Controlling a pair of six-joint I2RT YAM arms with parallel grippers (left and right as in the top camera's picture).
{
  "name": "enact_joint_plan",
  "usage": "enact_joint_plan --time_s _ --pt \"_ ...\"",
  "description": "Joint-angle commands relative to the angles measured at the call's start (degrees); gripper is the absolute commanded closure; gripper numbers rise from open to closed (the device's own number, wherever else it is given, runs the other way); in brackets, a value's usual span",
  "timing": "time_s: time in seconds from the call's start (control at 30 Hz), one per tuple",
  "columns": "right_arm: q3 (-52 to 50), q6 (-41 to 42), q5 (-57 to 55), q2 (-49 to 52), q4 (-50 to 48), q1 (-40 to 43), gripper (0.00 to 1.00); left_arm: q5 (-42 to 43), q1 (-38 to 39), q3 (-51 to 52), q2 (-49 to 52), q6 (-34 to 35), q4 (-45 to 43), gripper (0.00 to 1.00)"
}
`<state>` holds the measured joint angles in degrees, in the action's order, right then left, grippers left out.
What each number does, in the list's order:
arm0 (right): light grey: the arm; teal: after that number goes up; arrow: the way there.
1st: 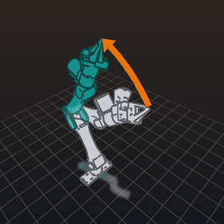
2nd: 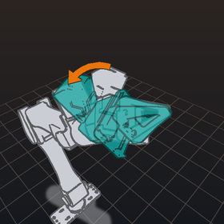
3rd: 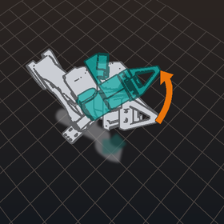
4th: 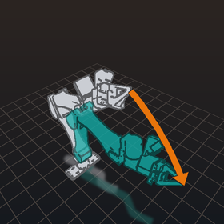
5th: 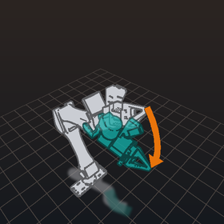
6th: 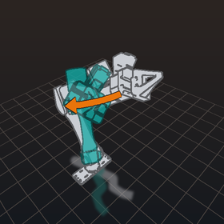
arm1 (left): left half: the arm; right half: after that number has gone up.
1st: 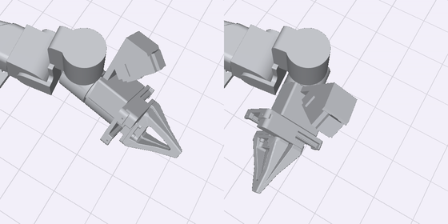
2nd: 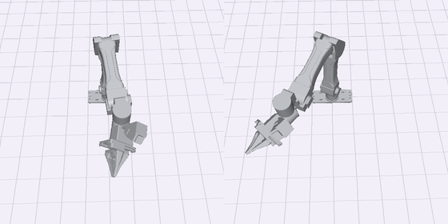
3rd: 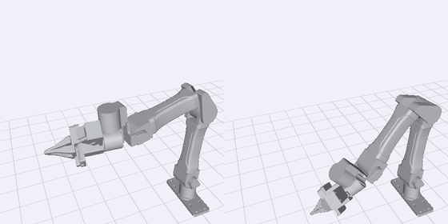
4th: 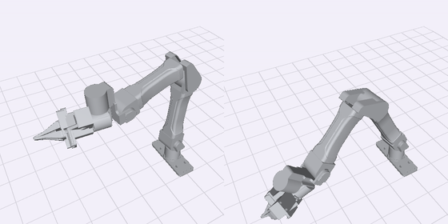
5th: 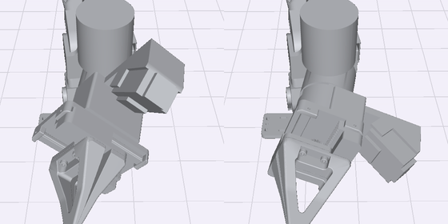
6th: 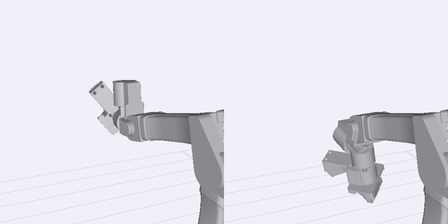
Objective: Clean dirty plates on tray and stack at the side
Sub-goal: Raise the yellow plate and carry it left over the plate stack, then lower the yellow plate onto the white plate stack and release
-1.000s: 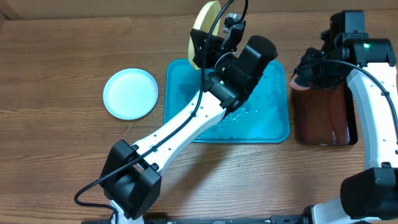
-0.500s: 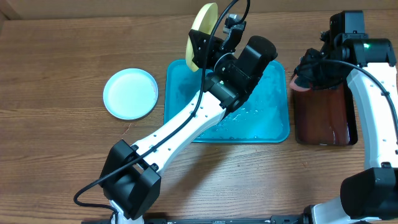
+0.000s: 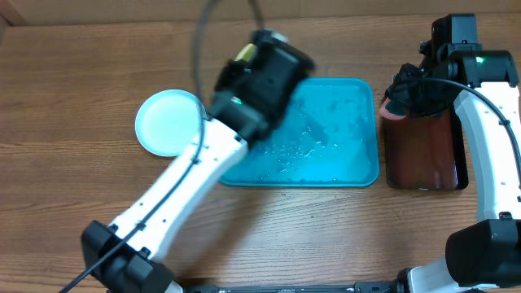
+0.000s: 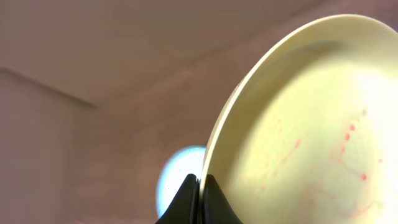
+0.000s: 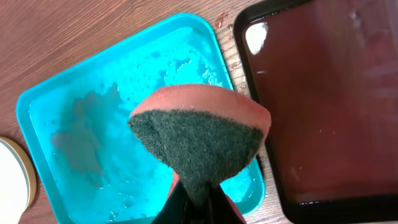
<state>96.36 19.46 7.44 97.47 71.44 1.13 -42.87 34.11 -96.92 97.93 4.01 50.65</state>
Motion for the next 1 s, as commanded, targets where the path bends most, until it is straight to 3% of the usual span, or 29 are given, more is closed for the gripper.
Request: enact_joint_plan --time_s 0.0,0.17,0.37,0.67,0.8,0.97 --pt "1.22 0.09 -0.35 -1.66 -0.09 0.24 0.96 19.54 -7.23 -1.22 -2.91 9.66 2.19 0.96" --pt "1.22 0.11 -0.35 -1.66 0.04 0.24 0.96 37.81 -21.07 -1.22 -4.33 10.82 6.47 0.96" --pt "1.2 0.11 -0.35 -1.68 0.02 0.24 0.96 47.04 -35.21 0.94 -4.31 9.57 9.31 0.96" --pt "1.22 0.09 -0.37 -1.66 -0.24 0.24 0.96 50.71 -47.91 14.93 -4.31 10.73 0.07 0.96" --pt "1.22 0.09 -0.37 -1.66 -0.15 0.24 0.96 45.16 -50.38 22.1 -4.24 18.45 -6.03 0.96" --pt "1.2 0.09 -0.35 -1.66 -0.15 0.24 0.96 42.88 -51.08 30.34 -3.45 19.61 -15.85 0.96"
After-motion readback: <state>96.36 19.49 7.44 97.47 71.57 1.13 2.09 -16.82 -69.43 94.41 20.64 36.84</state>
